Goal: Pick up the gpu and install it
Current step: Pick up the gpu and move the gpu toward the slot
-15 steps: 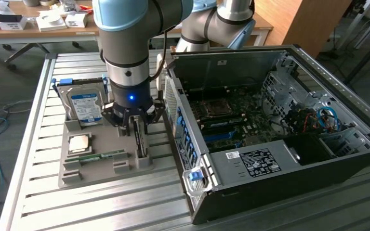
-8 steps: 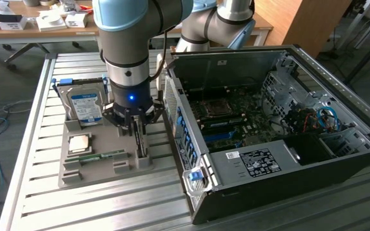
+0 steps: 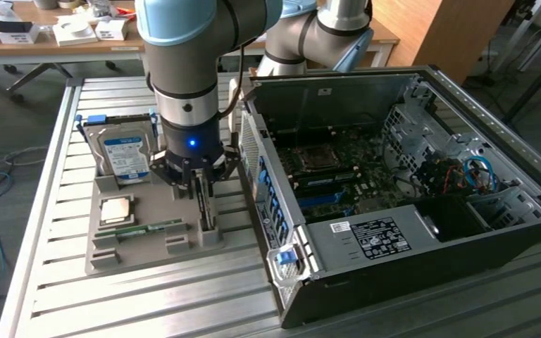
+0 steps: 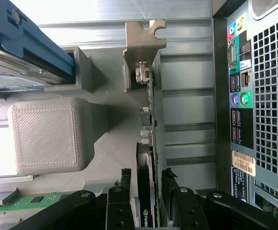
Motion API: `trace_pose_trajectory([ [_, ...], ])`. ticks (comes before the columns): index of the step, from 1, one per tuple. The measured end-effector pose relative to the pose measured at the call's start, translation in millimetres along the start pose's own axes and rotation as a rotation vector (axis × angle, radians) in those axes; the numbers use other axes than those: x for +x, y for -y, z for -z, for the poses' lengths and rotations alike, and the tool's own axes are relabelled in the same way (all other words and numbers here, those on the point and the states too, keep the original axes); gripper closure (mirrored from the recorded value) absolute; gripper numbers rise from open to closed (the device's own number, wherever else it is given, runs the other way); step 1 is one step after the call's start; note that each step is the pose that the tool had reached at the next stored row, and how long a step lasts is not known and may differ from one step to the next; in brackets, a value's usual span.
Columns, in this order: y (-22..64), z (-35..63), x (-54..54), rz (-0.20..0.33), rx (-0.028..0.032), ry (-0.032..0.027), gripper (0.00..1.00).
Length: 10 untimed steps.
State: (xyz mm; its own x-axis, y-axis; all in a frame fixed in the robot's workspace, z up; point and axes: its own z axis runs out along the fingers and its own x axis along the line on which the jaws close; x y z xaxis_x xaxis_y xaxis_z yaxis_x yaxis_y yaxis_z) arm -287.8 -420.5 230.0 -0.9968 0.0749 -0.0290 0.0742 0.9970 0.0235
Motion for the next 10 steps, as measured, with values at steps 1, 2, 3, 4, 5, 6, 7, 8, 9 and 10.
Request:
trace_pose_trajectory([
  [1, 0.0, 0.0, 0.0, 0.000, 0.0000, 0.0000, 0.62],
  [2, 0.0, 0.0, 0.0, 0.000, 0.0000, 0.0000, 0.62],
  [3, 0.0, 0.0, 0.0, 0.000, 0.0000, -0.0002, 0.62],
  [4, 0.0, 0.0, 0.0, 0.000, 0.0001, -0.0002, 0.69],
  [5, 0.0, 0.0, 0.0, 0.000, 0.0000, -0.0001, 0.73],
  [6, 0.0, 0.0, 0.0, 0.000, 0.0001, -0.0001, 0.73],
  [7, 0.0, 0.0, 0.0, 0.000, 0.0001, -0.0001, 0.73],
  [8, 0.0, 0.0, 0.0, 0.000, 0.0000, -0.0001, 0.73],
  [9, 0.0, 0.0, 0.0, 0.000, 0.0000, 0.0000, 0.73],
  [10, 0.0, 0.0, 0.0, 0.000, 0.0001, -0.0001, 0.73],
])
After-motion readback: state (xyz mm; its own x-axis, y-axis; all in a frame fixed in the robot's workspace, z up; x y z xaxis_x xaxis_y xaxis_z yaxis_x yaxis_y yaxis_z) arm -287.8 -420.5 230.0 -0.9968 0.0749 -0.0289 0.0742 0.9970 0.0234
